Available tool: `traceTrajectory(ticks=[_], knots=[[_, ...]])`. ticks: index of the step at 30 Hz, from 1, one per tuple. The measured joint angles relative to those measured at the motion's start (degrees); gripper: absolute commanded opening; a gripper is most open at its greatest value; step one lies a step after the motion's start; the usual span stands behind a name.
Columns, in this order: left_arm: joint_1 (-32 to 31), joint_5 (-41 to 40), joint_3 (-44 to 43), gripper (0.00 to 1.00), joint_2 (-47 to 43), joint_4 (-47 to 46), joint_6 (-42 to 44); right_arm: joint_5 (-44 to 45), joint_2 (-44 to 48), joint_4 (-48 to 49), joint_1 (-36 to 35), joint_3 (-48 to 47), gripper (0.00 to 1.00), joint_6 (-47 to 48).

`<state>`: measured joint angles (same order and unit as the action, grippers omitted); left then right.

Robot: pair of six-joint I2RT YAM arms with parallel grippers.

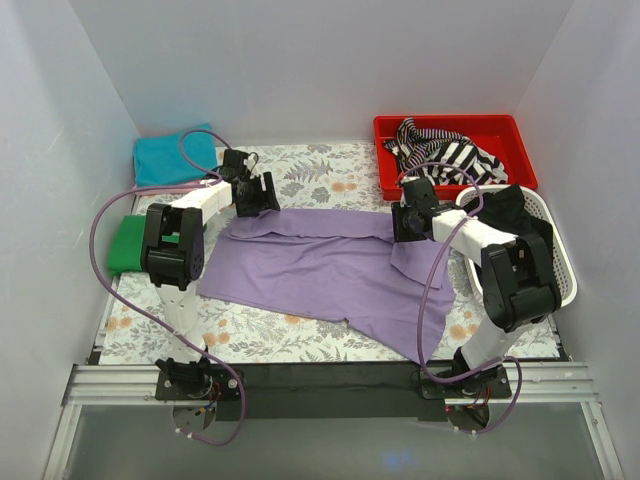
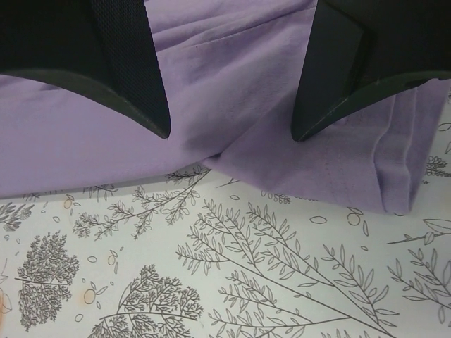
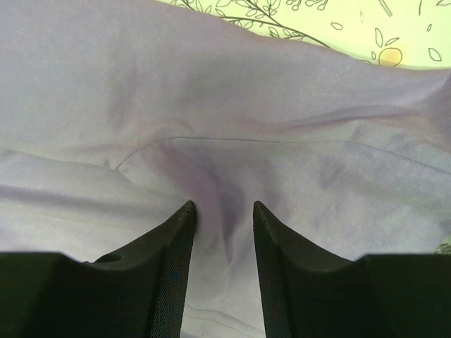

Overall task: Fold and stack the t-shirts
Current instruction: Fold the tshirt

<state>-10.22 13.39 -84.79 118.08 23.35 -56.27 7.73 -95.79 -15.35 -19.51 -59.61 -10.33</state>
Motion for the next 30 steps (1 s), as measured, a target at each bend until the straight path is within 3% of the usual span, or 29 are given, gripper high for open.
traceTrajectory(ticks=[10,30], knots=[[0.07,-4.72,-1.33,0.68,1.29,1.09,2.08,2.58,-5.49,0.68,2.01,-0.85,0.44,-1.09],[5.25,-8.44,-6.88,0.69,5.49,-0.7,2.95,-1.14,-1.95,6.69,2.99,5.31,0.43,-1.66]])
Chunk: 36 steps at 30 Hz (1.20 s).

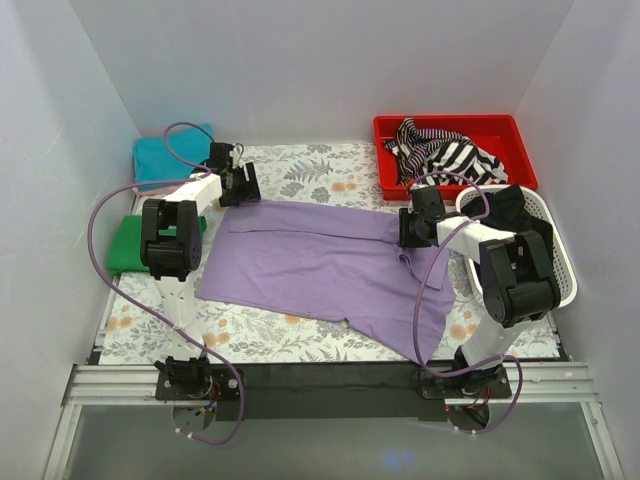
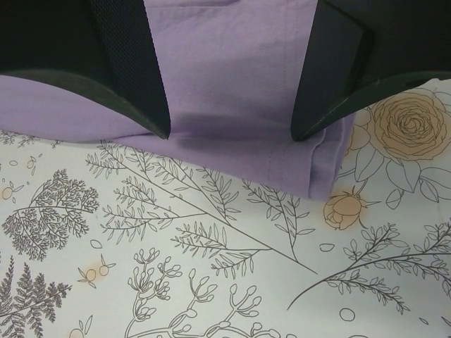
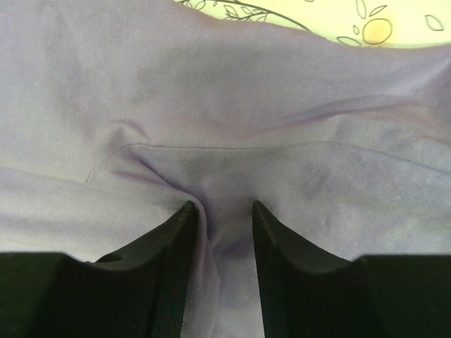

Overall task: Fold and stack the t-shirts
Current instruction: Fold the tshirt

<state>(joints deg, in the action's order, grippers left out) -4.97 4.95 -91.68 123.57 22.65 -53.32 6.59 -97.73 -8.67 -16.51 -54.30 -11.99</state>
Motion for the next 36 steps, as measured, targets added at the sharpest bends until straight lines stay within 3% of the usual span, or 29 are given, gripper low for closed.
traceTrajectory(ticks=[10,17,23,28,36], knots=[[0.07,0.37,0.0,0.75,-1.57,0.46,-1.11,-6.45,3.76,-4.42,-0.42,0.0,0.45,3.28],[0.17,3.67,0.74,0.75,-10.78,1.49,-2.1,-6.82,10.64,-8.13,-0.59,-2.03,0.46,3.85],[-0.07,7.43,8.72,0.75,-18.38,0.7,-3.3,-9.29,11.02,-9.86,-1.2,-0.52,0.45,3.89],[-0.5,9.25,13.31,0.74,-16.87,1.66,-3.78,-11.58,11.02,-9.35,-2.64,3.15,0.45,3.85],[-0.74,10.36,13.16,0.74,-14.4,1.62,-4.11,-12.85,7.61,-7.43,-3.21,3.58,0.43,3.56]])
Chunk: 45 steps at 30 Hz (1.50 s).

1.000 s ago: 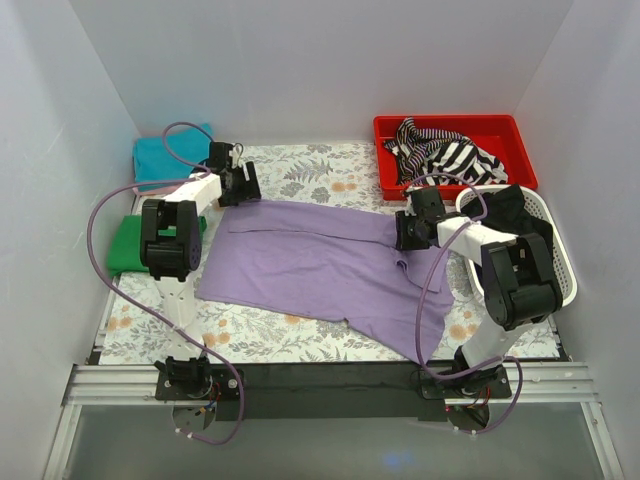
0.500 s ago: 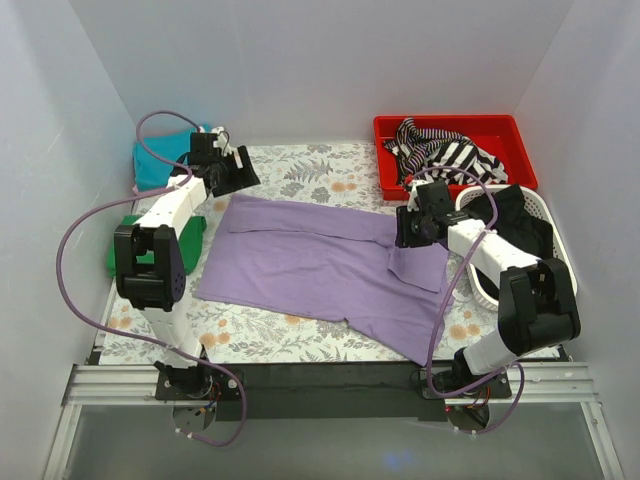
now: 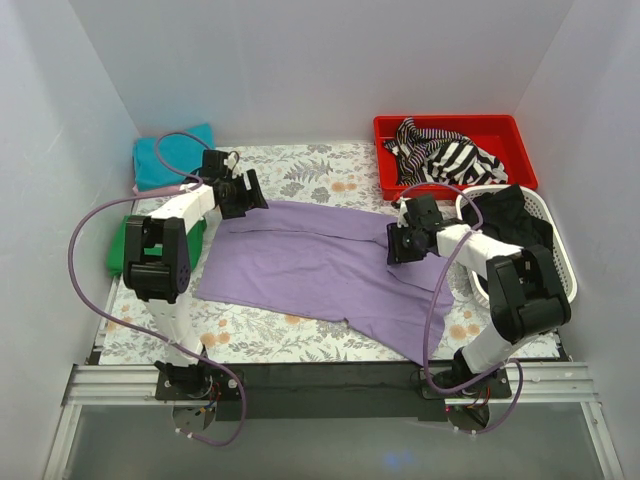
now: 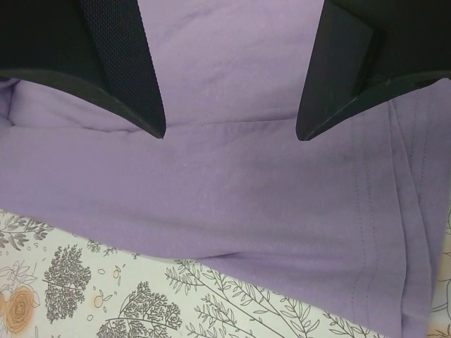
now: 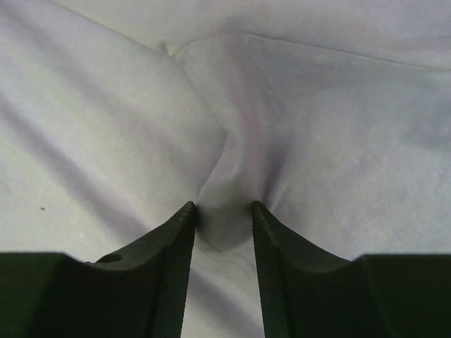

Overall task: Fold and stack the t-shirts
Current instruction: Fold the tshirt

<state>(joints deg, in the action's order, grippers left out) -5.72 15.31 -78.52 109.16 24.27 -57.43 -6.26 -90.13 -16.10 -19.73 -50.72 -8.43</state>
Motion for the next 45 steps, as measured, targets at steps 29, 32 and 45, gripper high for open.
traceTrajectory(ticks=[29,32,45], knots=[[0.0,0.66,-0.5,0.73,3.61,0.52,0.72,4.31,1.25,-7.76,-6.25,-9.14,0.62,-0.02],[0.0,0.37,-0.85,0.73,4.37,1.18,0.9,4.0,0.52,-8.02,-7.23,-8.5,0.66,-0.39],[0.0,-0.46,-7.91,0.73,6.88,2.69,1.07,19.26,14.12,-8.44,-9.62,-0.22,0.7,-1.92]])
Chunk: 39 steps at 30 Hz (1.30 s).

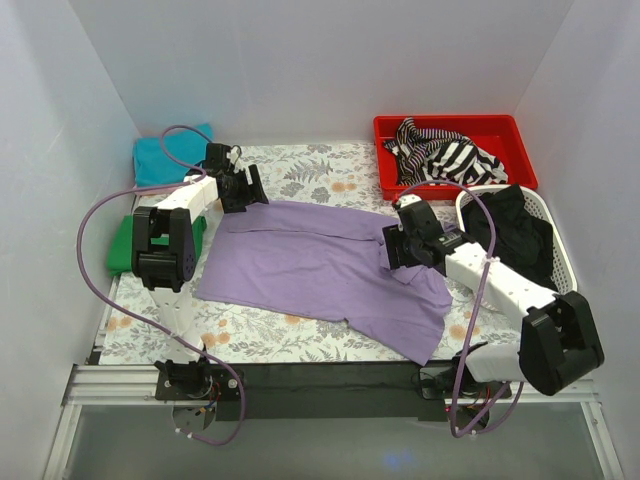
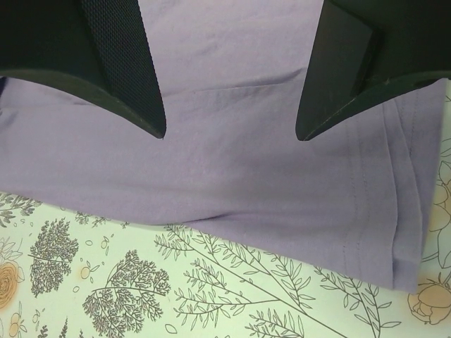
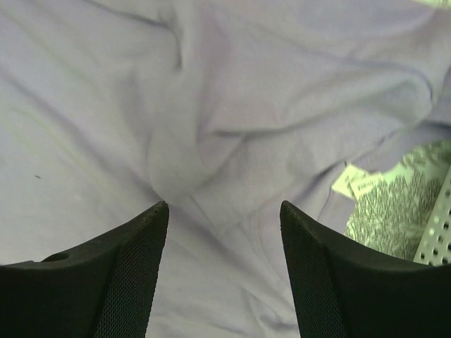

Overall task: Fold and stack the t-shirts
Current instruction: Fold the tshirt

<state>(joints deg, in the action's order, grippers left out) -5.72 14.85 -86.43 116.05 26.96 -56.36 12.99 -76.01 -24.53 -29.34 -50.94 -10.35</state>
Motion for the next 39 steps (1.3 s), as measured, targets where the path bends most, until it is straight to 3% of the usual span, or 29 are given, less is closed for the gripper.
traceTrajectory(ticks=[4,8,11,21,33,34,37,39], knots=[[0.0,0.39,0.55,0.73,0.0,-0.28,0.0,2.6,3.17,-0.46,-0.09,6.64,0.65,-1.92],[0.0,0.87,1.44,0.73,0.0,-0.22,-0.02,4.7,4.28,-1.05,-0.09,9.22,0.45,-3.85],[0.0,1.07,1.62,0.73,0.0,-0.24,-0.02,5.16,3.91,-0.55,0.07,9.22,0.38,-6.12],[0.0,1.09,1.64,0.73,0.0,-0.37,0.0,4.44,-0.46,0.7,0.83,9.49,0.47,-14.62],[-0.02,1.09,1.7,0.73,0.0,-0.42,0.09,3.61,-2.99,4.33,1.57,12.2,0.43,-19.71],[-0.02,1.09,1.7,0.73,0.0,-0.42,0.13,3.61,-2.99,4.7,1.57,12.2,0.42,-19.76],[-0.02,1.07,1.77,0.73,0.0,-0.42,0.24,3.82,-3.08,5.09,1.57,12.2,0.2,-19.8],[-0.02,1.07,1.92,0.73,0.0,-0.46,0.26,3.82,-3.1,5.27,1.6,12.2,0.11,-20.11]])
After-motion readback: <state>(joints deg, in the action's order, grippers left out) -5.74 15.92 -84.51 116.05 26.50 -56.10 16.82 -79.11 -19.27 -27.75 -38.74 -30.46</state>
